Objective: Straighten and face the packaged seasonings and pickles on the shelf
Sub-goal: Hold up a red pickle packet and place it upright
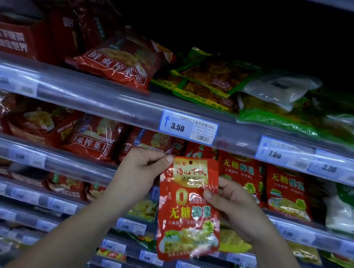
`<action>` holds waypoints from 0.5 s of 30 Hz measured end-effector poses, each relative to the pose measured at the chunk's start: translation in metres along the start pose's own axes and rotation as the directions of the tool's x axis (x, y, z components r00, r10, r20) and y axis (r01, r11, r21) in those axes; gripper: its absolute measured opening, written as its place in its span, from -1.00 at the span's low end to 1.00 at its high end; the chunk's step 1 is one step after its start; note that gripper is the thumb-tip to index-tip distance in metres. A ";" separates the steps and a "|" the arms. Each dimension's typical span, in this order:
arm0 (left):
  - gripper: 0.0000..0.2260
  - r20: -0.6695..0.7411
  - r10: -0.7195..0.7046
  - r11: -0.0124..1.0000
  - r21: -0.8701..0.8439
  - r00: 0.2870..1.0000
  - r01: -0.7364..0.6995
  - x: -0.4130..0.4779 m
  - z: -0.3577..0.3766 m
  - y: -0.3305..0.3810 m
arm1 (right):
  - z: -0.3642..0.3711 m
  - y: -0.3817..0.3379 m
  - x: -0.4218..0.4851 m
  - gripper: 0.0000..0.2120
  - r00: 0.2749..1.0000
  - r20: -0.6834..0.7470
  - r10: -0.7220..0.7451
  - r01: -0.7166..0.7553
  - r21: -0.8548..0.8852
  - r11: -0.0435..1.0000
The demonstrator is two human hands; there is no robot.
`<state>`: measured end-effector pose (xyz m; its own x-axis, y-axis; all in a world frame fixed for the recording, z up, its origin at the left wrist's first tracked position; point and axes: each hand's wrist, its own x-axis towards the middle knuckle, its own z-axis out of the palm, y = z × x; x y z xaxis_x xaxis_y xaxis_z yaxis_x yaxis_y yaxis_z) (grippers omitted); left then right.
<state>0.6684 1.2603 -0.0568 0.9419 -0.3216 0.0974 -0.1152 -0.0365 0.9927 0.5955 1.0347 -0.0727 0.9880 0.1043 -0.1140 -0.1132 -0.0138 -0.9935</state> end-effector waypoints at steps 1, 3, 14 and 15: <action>-0.74 -0.048 0.091 0.980 0.182 0.995 -0.081 0.001 0.000 -0.002 | 0.001 -0.001 -0.001 -0.64 1.000 0.023 0.022 -0.020 -0.065 0.998; -0.80 -0.085 0.217 0.893 0.419 0.972 -0.163 -0.002 0.000 -0.001 | 0.005 -0.006 -0.004 -0.66 0.998 0.030 0.054 -0.049 -0.165 0.985; -0.94 -0.271 0.239 0.925 0.355 0.932 -0.134 0.019 -0.043 -0.012 | -0.011 -0.031 0.013 -0.84 0.768 -0.630 -0.117 -0.001 -0.183 0.983; -0.92 -0.253 0.232 0.911 0.394 0.939 -0.119 0.021 -0.045 -0.016 | -0.014 -0.032 0.017 -0.83 0.736 -0.666 -0.124 -0.013 -0.198 0.980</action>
<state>0.7039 1.2971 -0.0670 0.9378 -0.0710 0.3400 -0.3414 -0.3676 0.8650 0.6173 1.0230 -0.0423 0.8110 -0.5836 0.0409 -0.1033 -0.2116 -0.9719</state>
